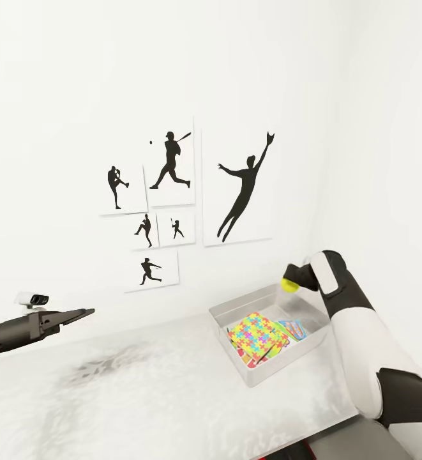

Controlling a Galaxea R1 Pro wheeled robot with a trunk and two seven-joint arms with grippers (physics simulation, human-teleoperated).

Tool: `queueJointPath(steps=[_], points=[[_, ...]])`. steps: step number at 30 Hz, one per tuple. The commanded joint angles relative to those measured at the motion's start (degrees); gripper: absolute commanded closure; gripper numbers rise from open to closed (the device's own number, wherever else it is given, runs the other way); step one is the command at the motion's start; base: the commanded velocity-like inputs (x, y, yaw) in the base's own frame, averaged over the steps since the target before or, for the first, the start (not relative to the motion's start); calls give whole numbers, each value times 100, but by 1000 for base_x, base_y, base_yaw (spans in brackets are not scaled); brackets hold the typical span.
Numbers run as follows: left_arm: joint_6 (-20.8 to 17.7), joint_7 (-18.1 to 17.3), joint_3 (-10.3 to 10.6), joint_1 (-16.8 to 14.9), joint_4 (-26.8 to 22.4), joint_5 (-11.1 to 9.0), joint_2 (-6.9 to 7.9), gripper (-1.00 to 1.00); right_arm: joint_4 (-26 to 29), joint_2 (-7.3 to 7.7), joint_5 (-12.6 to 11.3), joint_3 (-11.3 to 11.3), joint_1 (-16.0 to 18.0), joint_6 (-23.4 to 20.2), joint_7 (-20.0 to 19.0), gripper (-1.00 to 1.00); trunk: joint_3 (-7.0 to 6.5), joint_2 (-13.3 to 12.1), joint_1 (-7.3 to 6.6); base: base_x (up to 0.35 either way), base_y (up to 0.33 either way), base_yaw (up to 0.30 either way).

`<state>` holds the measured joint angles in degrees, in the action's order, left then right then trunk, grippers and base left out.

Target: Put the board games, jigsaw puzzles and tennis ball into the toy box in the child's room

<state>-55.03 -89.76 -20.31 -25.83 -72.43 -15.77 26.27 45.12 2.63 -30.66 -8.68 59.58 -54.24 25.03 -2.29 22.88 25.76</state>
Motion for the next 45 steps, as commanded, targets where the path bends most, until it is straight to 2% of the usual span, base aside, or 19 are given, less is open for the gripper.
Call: queueJointPath(steps=[1, 5, 12, 17, 19, 39, 45], points=[[-61, -24, 0, -1, 0, 6, 1, -100, -69, 2, 2, -2, 56, 11, 56, 100, 3, 4, 2, 0, 0, 0], [-61, -24, 0, -1, 0, 8, 1, -100, -184, 17, 158, -1, 178, 38, 62, 100, 3, 4, 2, 0, 0, 0], [-61, -24, 0, -1, 0, 9, 1, -100, -220, 75, 249, 6, 209, 226, 90, 100, 3, 4, 2, 0, 0, 0], [-61, -24, 0, -1, 0, 7, 1, -100, -225, 120, 631, 0, 212, 291, 166, 100, 3, 4, 2, 0, 0, 0], [-61, -24, 0, -1, 0, 5, 1, -100, -224, 126, 709, -1, 212, 303, 173, 100, 3, 4, 2, 0, 0, 0], [-61, -24, 1, -1, -3, 4, 1, -100, -215, 136, 789, 7, 169, 389, 178, 100, 8, 4, 2, 0, 0, 0], [-61, -24, 4, 6, -161, 3, -5, -100, -215, 137, 789, 13, 158, 391, 178, 100, 50, 4, 2, 0, 0, 0]])
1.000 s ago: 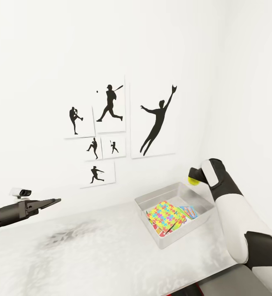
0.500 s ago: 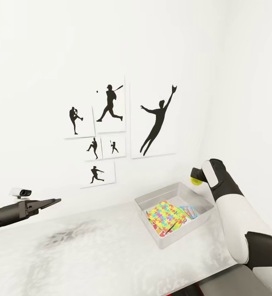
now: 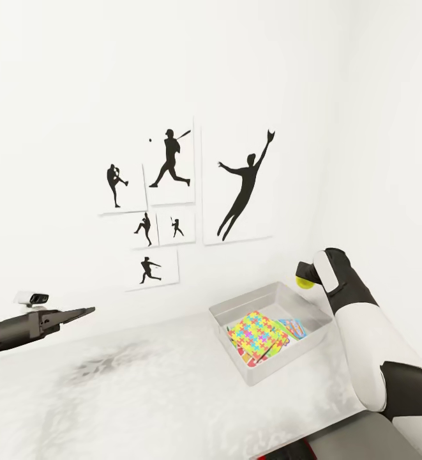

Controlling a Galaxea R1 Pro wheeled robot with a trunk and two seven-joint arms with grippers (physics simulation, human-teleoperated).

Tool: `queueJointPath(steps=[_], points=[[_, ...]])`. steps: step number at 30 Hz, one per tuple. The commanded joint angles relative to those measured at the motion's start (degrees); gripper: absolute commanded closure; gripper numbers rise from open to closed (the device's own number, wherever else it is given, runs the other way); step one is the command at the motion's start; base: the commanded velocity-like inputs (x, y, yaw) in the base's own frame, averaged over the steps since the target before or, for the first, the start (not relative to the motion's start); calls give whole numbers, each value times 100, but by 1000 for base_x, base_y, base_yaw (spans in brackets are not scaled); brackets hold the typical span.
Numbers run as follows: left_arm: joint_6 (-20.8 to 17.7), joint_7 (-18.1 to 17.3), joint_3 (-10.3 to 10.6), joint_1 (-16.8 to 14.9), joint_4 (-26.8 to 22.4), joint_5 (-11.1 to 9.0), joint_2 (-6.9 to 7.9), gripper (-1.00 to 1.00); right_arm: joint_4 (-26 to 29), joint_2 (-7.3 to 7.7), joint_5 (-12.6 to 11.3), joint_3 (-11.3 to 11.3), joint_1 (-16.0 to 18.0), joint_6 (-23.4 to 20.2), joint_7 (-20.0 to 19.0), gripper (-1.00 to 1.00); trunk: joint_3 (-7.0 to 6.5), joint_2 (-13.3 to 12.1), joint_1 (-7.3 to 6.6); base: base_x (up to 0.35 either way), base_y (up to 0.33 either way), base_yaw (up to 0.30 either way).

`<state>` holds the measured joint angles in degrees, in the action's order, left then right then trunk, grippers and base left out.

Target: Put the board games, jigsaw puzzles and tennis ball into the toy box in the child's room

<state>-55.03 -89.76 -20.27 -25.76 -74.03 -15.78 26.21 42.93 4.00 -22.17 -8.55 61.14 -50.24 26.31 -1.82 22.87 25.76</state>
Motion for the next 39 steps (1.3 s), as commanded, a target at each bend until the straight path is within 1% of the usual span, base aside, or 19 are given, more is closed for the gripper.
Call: queueJointPath(steps=[1, 8, 10, 11, 15, 17, 20, 26, 39], points=[[-61, -24, 1, 8, -71, 5, 0, -100, 5, -1, -60, 1, -1, -8, 50, 100, 12, 5, 2, 0, 0, 0], [-92, -24, 11, 50, -581, -17, -10, -100, 5, 6, -60, 1, 0, -11, 44, 100, 76, 5, 2, 0, 0, 0], [-106, -24, 17, 51, -683, -53, -19, -100, 9, 9, -60, 0, 0, -12, 43, 100, 95, 5, 2, 0, 0, 0], [-110, -24, 19, 52, -724, -114, -37, -100, 11, 11, -60, 1, 1, -12, 43, 100, 104, 5, 2, 0, 0, 0], [-83, -24, 22, 53, -785, -465, -87, -100, 26, 16, -60, -4, 3, -18, 45, 100, 142, 5, 2, 0, 0, 0], [-68, -24, 16, 53, -792, -572, -94, -100, 29, 27, -60, -5, 3, -19, 47, 100, 161, 5, 2, 0, 0, 0], [-62, -24, -20, 53, -819, -665, -94, -100, 34, 67, -65, -6, 3, -19, 49, 100, 189, 5, 2, 0, 0, 0], [-55, -24, -24, 53, -816, -713, -97, -100, 30, 90, -65, -6, 3, -8, 50, 100, 245, 5, 2, 0, 0, 0], [-60, -24, -13, 53, -815, -715, -98, -100, 6, 95, -67, 2, -2, 114, 50, 100, 366, 5, 2, 0, 0, 0]])
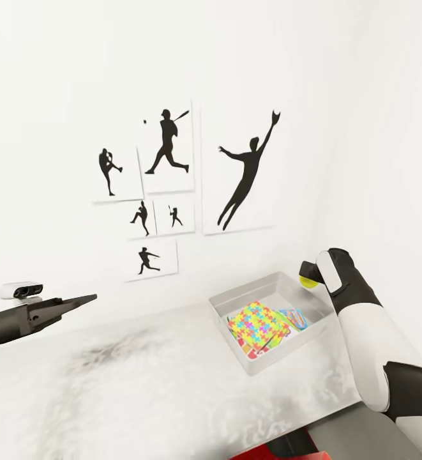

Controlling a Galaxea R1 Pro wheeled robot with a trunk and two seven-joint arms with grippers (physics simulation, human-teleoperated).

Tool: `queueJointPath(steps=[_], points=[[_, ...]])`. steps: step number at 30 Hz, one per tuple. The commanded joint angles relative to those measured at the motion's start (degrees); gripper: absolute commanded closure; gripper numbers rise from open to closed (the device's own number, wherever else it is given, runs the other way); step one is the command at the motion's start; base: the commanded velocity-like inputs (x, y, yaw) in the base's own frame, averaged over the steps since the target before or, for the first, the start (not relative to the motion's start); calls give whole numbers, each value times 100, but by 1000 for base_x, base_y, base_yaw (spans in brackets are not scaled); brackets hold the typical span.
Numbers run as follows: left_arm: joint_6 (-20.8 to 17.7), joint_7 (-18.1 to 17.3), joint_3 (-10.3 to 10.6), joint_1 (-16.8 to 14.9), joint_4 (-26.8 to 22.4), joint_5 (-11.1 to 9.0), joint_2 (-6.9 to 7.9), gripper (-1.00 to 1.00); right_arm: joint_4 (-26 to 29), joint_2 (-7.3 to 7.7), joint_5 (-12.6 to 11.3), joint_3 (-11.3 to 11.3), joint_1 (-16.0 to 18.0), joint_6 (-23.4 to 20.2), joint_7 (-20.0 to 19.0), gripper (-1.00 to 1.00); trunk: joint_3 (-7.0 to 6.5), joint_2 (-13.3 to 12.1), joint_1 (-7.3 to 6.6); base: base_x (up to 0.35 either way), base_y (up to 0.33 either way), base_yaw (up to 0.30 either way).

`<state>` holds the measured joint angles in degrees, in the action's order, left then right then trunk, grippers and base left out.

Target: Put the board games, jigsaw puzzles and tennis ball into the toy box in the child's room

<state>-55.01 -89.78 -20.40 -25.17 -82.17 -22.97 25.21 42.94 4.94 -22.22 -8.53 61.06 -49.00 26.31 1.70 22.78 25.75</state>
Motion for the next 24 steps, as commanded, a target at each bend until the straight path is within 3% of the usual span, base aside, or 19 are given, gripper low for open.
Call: queueJointPath(steps=[1, 24], points=[[-59, -22, 1, -5, -1, 3, 2, -100, 5, 2, -61, 0, 5, -9, 50, 100, 24, 15, 4, 0, 0, 0], [-54, -22, 5, -5, -1, 9, 0, -100, -5, -2, -63, 6, -10, -13, 41, 100, 239, 15, 4, 0, 0, 0]])
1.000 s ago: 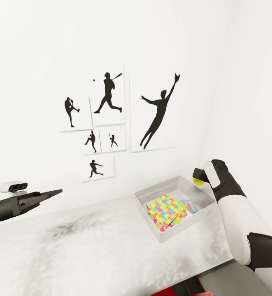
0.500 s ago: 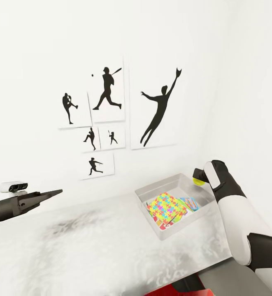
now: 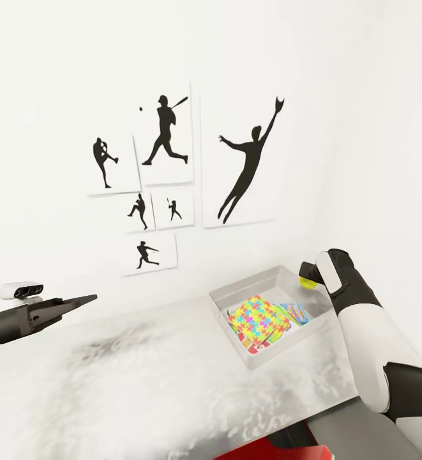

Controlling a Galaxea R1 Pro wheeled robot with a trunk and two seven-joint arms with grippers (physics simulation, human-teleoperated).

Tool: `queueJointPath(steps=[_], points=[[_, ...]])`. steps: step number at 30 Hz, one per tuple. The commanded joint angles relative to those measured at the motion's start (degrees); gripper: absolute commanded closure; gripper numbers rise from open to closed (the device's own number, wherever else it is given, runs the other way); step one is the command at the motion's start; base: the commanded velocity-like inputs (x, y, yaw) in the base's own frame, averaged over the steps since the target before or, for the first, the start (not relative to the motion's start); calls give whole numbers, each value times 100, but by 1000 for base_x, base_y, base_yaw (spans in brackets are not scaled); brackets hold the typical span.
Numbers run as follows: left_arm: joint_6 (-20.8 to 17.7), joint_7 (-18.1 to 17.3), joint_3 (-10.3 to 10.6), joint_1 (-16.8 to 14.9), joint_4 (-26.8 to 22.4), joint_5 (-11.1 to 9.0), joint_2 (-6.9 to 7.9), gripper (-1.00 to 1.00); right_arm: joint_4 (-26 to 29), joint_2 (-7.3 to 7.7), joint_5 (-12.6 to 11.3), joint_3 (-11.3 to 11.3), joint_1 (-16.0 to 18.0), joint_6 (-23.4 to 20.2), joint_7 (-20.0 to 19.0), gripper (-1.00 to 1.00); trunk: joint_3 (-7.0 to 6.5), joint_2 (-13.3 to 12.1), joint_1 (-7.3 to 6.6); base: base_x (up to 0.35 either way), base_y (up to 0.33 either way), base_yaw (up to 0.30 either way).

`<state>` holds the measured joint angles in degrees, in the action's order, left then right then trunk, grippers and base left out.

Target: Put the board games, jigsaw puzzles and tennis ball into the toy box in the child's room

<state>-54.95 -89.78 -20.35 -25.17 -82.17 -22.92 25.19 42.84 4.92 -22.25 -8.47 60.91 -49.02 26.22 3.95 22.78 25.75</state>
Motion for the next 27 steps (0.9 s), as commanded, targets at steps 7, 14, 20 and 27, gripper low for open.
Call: queueJointPath(steps=[7, 14, 20, 27], points=[[-61, -22, -2, -5, 0, 6, 3, -100, 5, 7, -56, 3, 12, -1, 54, 100, 79, 14, 4, 0, 0, 0], [-60, -22, -3, -5, 7, 7, 3, -100, 5, 93, -52, -8, 55, 6, 58, 100, 145, 14, 4, 0, 0, 0], [-60, -22, 1, -5, 7, 7, 4, -100, 5, 104, -52, -19, 98, 6, 59, 100, 201, 14, 4, 0, 0, 0], [-60, -22, 3, -5, 8, 7, 3, -100, 7, 106, -52, -16, 162, 12, 59, 100, 266, 14, 4, 0, 0, 0]])
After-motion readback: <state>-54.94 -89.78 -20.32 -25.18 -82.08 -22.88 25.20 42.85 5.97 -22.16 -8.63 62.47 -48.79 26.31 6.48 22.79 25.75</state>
